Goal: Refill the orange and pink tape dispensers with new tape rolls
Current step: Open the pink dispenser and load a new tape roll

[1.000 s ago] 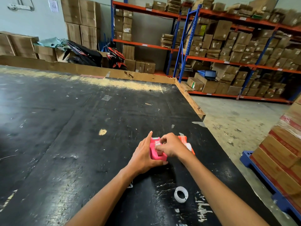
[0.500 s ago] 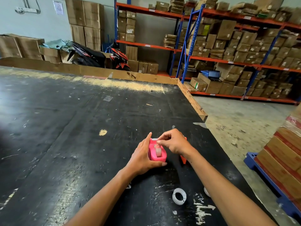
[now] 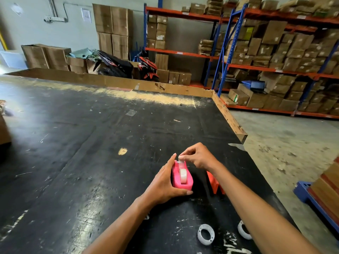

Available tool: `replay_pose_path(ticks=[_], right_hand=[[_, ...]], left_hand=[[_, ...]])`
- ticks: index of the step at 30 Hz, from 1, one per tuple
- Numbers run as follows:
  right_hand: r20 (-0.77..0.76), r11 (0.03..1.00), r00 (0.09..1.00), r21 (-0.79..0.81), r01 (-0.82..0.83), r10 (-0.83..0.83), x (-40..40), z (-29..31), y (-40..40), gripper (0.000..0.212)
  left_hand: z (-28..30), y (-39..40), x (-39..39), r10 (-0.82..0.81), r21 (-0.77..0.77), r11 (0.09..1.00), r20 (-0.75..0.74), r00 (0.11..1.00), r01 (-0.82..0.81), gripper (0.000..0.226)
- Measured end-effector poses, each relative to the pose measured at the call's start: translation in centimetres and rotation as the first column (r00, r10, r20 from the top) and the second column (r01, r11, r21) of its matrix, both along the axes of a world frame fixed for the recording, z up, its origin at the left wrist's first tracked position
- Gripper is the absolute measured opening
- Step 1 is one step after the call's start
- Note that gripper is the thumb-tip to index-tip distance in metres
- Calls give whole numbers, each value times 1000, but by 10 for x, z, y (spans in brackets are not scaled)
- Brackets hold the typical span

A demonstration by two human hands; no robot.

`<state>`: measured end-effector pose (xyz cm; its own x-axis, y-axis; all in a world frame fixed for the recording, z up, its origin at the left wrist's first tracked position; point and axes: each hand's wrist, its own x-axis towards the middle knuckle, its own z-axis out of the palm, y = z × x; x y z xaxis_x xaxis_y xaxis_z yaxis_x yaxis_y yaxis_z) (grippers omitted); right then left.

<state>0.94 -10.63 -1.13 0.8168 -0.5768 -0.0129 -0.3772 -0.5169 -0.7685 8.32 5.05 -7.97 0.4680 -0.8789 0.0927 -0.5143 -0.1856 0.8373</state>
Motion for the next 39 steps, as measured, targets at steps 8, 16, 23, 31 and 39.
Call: replay_pose_path(ticks=[8, 16, 23, 31, 39], right_hand=[[-30, 999, 998, 28, -45, 46, 12, -12, -12, 8], [-79, 998, 995, 36, 57, -54, 13, -17, -13, 17], [-142, 997, 990, -77, 6, -17, 12, -14, -4, 25], [-173, 994, 983, -81, -75, 60, -5, 6, 8, 27], [-143, 992, 989, -121, 27, -44, -15, 8, 12, 27]], left_hand=[[-3, -1, 0, -5, -22, 1000, -18, 1000, 4, 128], [-3, -1, 0, -18, -50, 999, 12, 1000, 19, 114], [1, -1, -1, -17, -41, 999, 26, 1000, 18, 110], [-3, -1, 1, -15, -26, 1000, -4, 1000, 15, 123], [-1, -2, 1, -26, -32, 999, -15, 1000, 25, 125]])
